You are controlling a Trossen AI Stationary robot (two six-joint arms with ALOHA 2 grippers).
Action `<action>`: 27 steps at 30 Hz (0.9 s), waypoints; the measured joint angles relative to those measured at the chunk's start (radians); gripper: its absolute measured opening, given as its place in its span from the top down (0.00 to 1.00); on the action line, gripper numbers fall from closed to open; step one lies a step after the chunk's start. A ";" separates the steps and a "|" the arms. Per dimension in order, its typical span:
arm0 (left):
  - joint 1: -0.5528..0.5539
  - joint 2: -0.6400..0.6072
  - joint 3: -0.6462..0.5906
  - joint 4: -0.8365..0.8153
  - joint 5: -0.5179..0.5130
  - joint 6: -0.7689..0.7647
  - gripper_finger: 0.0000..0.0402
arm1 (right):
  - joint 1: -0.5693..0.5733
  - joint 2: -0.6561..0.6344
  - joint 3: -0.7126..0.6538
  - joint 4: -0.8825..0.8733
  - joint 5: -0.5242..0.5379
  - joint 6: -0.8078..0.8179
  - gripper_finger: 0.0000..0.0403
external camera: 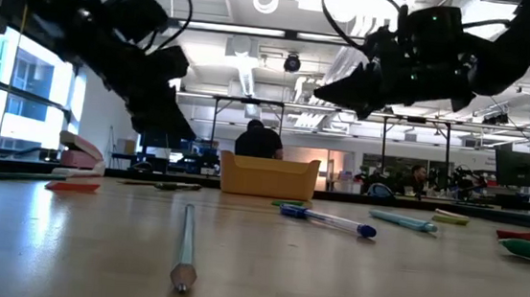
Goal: Sort crayons/erasers/pens/pencils in bins
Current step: Put the orange eraser into the white bin
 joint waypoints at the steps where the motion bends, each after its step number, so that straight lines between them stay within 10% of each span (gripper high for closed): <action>1: -0.031 0.000 0.032 -0.097 -0.022 -0.025 1.00 | 0.001 0.000 -0.007 0.000 -0.001 -0.001 1.00; 10: -0.270 0.000 0.215 -0.733 -0.176 -0.414 0.95 | 0.032 0.000 -0.027 -0.030 -0.003 -0.001 1.00; 27: -0.375 0.169 0.215 -0.818 -0.154 -0.698 0.54 | 0.111 0.000 -0.027 0.023 -0.002 -0.054 1.00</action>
